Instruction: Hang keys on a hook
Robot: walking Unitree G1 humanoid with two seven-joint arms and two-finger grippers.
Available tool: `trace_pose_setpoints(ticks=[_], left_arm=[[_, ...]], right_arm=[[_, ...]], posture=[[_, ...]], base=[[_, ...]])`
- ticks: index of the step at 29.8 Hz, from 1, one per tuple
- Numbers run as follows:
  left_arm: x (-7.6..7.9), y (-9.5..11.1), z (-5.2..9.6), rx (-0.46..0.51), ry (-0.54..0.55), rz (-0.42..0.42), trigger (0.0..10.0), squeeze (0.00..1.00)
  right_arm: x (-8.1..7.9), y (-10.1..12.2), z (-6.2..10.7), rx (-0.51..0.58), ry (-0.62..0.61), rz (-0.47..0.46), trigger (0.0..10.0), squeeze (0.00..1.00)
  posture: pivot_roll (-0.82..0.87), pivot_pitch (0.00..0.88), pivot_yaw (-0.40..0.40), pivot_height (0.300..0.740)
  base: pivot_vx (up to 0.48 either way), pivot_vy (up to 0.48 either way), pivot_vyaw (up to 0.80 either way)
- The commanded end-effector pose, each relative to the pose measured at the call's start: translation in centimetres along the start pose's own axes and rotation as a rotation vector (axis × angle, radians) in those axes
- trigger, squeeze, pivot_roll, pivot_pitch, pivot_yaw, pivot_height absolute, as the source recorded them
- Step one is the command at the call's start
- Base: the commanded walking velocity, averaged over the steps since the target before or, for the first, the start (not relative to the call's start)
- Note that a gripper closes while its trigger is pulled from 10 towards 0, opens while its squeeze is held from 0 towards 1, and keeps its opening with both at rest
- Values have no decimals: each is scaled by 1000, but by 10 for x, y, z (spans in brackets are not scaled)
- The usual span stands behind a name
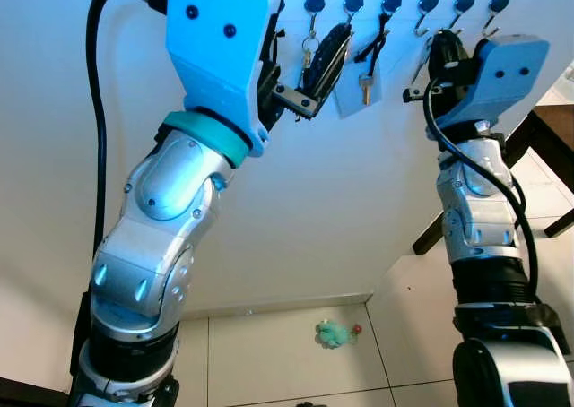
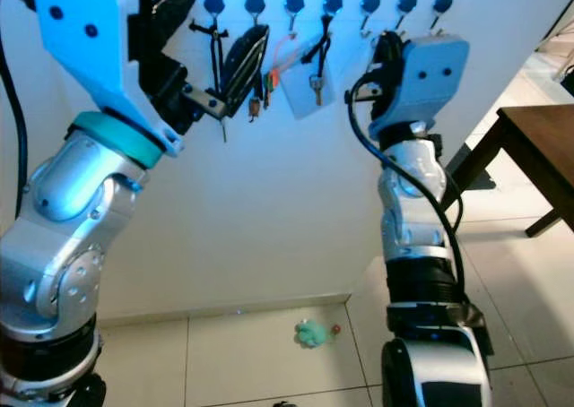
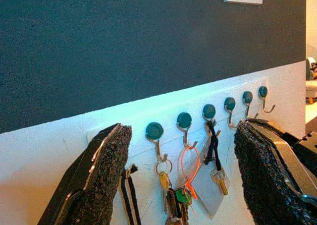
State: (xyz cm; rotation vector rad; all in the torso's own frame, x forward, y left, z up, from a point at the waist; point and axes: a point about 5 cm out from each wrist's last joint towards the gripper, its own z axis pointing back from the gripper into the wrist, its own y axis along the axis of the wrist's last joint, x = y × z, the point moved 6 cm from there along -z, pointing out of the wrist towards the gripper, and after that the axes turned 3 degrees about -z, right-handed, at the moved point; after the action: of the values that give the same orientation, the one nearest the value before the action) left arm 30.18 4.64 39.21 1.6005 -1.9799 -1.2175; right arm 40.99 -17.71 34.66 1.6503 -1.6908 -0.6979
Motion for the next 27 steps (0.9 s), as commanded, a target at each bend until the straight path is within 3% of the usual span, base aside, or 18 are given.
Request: trace_pose_setpoints(ticks=[1, 7, 19, 23, 27], left_arm=[[2, 5, 1, 16, -10, -4, 10000, 0], [2, 5, 1, 14, -9, -6, 10000, 0], [2, 6, 1, 14, -11, -3, 10000, 0], [2, 6, 2, 13, -11, -1, 10000, 0], [3, 6, 2, 13, -11, 0, 10000, 0]], right_arm=[[1, -2, -1, -17, 4, -25, 10000, 0], [-2, -14, 3, -68, 10, -61, 10000, 0], [-5, -16, 9, -71, 23, -59, 10000, 0], [-10, -10, 12, -41, 55, -51, 10000, 0], [-12, 13, 9, 54, 74, -55, 10000, 0]], posture=[[-110, 115, 38, 740], [-110, 115, 38, 740], [-109, 127, 41, 740], [-111, 129, 42, 740], [-110, 132, 43, 740]], base=[[0, 0, 0], [0, 0, 0], [0, 0, 0], [0, 0, 0], [0, 0, 0]])
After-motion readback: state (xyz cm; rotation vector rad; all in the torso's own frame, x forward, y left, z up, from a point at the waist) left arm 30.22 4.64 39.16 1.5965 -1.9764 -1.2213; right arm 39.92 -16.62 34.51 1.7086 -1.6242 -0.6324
